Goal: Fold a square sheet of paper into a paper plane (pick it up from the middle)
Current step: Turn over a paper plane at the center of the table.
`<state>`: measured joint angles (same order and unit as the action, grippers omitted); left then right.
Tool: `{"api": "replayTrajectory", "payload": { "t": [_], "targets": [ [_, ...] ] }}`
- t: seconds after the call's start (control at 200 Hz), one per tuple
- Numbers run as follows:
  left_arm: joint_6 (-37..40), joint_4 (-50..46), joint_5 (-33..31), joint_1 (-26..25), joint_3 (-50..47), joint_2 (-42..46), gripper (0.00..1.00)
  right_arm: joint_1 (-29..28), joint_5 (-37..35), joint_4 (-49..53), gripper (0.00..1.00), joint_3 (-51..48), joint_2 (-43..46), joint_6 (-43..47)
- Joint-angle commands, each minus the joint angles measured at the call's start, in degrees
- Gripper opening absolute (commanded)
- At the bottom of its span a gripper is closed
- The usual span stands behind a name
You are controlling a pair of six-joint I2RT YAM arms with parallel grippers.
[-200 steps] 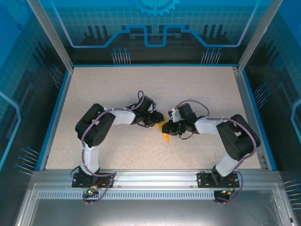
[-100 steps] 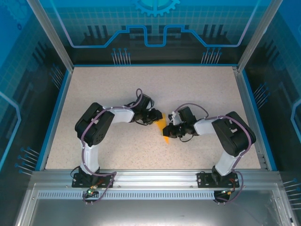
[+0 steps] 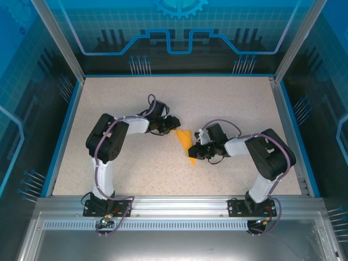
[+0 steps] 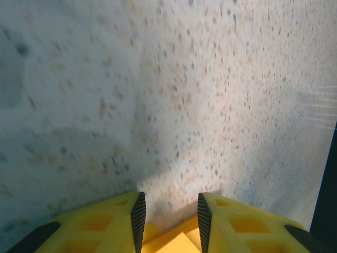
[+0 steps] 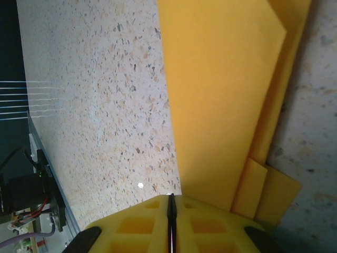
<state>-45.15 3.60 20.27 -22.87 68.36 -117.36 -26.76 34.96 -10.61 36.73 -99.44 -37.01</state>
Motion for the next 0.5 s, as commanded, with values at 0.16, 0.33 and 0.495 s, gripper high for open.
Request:
{"api": "replayTrajectory", "payload": {
  "t": [0.16, 0.33, 0.495],
  "targets": [
    [3.4, -6.9, -2.6, 1.6, 1.2, 4.0, 0.39, 0.5, -1.3, 6.6, 0.12, -1.5, -0.8, -0.1],
    [4.6, -11.1, -4.1, -0.7, -0.5, 10.7, 0.41, 0.3, -1.4, 7.1, 0.13, -0.3, 1.3, -0.4],
    [3.3, -12.6, -8.2, -5.1, -3.1, 15.1, 0.44, 0.3, -2.0, 7.7, 0.16, 0.4, 5.0, -0.9]
  ]
}}
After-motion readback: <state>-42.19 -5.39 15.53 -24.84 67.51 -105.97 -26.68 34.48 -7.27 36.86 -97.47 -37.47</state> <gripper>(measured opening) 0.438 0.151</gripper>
